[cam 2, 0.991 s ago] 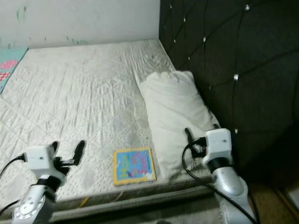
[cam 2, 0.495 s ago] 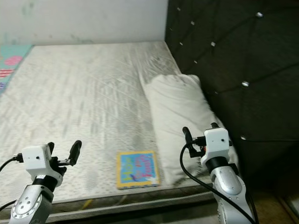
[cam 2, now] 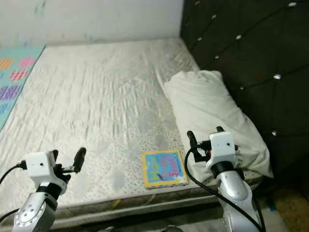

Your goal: Clean up the room

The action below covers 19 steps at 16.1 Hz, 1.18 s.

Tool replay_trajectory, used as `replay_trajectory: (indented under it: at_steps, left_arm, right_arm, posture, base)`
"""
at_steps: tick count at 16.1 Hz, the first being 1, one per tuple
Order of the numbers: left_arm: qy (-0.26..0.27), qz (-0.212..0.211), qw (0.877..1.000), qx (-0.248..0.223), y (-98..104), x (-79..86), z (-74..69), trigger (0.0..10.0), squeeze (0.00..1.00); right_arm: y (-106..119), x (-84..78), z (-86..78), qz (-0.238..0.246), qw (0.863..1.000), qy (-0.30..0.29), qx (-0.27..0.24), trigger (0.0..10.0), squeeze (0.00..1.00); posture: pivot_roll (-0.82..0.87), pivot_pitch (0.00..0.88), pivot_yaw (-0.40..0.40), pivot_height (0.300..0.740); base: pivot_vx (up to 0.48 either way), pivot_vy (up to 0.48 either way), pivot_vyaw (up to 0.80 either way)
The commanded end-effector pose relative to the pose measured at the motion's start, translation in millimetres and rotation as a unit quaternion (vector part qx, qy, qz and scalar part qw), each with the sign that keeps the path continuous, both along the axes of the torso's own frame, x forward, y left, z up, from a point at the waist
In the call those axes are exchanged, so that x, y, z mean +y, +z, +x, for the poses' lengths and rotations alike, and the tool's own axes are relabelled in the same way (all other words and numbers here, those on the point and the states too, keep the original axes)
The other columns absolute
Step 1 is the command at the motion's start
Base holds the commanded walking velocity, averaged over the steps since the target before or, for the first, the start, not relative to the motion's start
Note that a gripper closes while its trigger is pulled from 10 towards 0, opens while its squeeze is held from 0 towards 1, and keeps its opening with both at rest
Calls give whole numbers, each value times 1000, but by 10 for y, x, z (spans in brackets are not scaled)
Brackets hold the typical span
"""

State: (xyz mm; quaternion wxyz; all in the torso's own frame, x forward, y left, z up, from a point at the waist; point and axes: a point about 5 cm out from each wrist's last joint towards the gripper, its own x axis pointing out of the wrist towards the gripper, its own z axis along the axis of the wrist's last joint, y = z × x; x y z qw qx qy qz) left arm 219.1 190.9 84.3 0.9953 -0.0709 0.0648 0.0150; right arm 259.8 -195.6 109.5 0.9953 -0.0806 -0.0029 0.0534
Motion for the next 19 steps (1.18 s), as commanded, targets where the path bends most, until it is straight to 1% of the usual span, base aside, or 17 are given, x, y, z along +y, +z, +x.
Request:
replay_trajectory:
  at_steps: [1,4,8,10,19]
  left_arm:
    - [10,12,1000,4,7,73,-11,10000,0]
    - [13,12,1000,6,7,76,-10,10000,0]
    - [15,14,1000,6,5,78,1,10000,0]
    - [17,15,1000,8,3,85,-3,10000,0]
    - [18,15,1000,9,-7,86,20,10000,0]
  right_arm:
    - [33,50,18,1,1000,6,-8,10000,0]
    - [34,74,27,0,1000,8,-10,10000,0]
    - [42,93,40,-2,1000,11,-13,10000,0]
    - [33,95,41,5,1000,9,-11,10000,0]
    - [24,122,66,1,1000,15,-13,10000,0]
  posture:
    - [-163,102,4,740]
    - [-166,107,3,740]
    - [-167,107,3,740]
    - [-165,110,1,740]
    - [-166,100,0,740]
  base:
    - [0,480,0]
    - [0,480,0]
    - [0,480,716]
    - [0,480,0]
    - [0,480,0]
